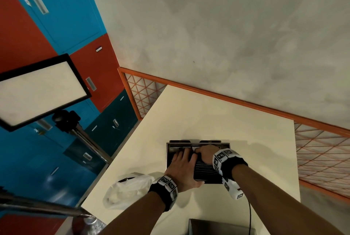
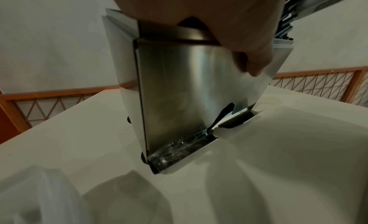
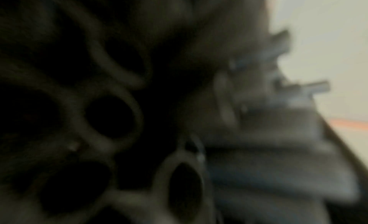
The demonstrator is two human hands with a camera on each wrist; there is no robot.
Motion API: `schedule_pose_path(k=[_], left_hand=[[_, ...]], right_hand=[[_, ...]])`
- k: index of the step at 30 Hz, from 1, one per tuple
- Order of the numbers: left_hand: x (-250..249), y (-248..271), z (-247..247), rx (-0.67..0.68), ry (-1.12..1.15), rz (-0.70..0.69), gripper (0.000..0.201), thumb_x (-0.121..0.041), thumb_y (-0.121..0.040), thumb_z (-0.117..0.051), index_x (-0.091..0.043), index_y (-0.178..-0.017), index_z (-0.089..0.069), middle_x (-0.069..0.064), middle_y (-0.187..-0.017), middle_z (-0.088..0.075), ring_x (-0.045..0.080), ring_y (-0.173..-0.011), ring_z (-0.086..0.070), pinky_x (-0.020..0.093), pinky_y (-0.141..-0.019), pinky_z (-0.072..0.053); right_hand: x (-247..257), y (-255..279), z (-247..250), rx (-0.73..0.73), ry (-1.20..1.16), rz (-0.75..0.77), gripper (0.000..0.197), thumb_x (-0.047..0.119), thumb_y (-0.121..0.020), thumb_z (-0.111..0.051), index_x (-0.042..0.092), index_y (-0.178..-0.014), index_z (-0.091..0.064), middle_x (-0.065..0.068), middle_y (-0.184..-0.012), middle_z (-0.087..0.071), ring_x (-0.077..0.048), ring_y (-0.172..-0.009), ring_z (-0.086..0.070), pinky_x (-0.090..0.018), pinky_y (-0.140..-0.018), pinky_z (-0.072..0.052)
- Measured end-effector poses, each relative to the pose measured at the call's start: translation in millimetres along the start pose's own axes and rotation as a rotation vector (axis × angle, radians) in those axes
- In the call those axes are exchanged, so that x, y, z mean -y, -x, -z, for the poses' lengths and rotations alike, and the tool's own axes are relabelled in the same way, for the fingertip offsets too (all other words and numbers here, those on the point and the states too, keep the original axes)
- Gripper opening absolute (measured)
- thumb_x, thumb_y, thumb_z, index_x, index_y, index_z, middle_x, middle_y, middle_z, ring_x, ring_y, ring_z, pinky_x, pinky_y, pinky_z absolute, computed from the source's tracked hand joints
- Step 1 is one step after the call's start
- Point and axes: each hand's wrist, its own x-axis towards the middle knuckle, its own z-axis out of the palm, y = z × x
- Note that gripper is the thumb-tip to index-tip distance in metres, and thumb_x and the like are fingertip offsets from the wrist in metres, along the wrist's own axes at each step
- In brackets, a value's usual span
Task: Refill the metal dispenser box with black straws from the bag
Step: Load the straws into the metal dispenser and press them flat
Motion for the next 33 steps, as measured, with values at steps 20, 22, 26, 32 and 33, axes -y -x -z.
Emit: schedule_pose_path(k=[20, 22, 26, 32, 33], left_hand=[[11, -7, 4, 0.096, 0.043, -0.132, 0.089, -0.073, -0.066, -0.064, -0.022, -0.135, -0.04, -0.002, -0.125, -0.054, 0.022, -0.113, -0.053, 0.042, -0.109, -0.039], [11, -7, 5, 0.094, 0.043, -0.143, 0.086, -0.072, -0.067, -0.064, -0.021, -0.133, -0.042, -0.002, -0.122, -0.054, 0.022, -0.109, -0.054, 0.04, -0.103, -0.043], [12, -8, 8, 0.071, -0.008, -0.174, 0.078, -0.071, -0.07, -0.064, -0.018, -0.124, -0.044, 0.0, -0.113, -0.056, 0.022, -0.099, -0.055, 0.038, -0.092, -0.043], [11, -7, 9, 0.024, -0.022, -0.167, 0.078, -0.071, -0.07, -0.062, -0.019, -0.126, -0.045, -0.002, -0.113, -0.054, 0.021, -0.1, -0.05, 0.04, -0.093, -0.043], [10, -7, 10, 0.034, -0.022, -0.149, 0.081, -0.071, -0.069, -0.061, -0.021, -0.129, -0.043, -0.002, -0.116, -0.052, 0.022, -0.103, -0.049, 0.042, -0.095, -0.042]], right_hand=[[10, 17, -16, -0.215, 0.236, -0.134, 0.035, 0.021, -0.101, -0.032, 0.017, -0.109, -0.066, -0.008, -0.113, -0.064, -0.03, -0.107, -0.061, -0.046, -0.09, -0.053], [10, 20, -17, -0.238, 0.247, -0.143, 0.035, 0.021, -0.101, -0.032, 0.017, -0.109, -0.066, -0.007, -0.115, -0.063, -0.029, -0.111, -0.059, -0.046, -0.092, -0.051], [12, 28, -13, -0.261, 0.31, -0.162, 0.034, 0.022, -0.102, -0.033, 0.017, -0.113, -0.065, -0.006, -0.125, -0.054, -0.029, -0.122, -0.046, -0.046, -0.094, -0.047], [9, 35, -15, -0.318, 0.257, -0.082, 0.03, 0.019, -0.099, -0.039, 0.018, -0.117, -0.063, -0.007, -0.132, -0.049, -0.028, -0.127, -0.043, -0.046, -0.103, -0.039], [6, 36, -15, -0.328, 0.193, -0.06, 0.03, 0.018, -0.098, -0.039, 0.018, -0.118, -0.062, -0.007, -0.127, -0.053, -0.028, -0.123, -0.049, -0.044, -0.101, -0.041]])
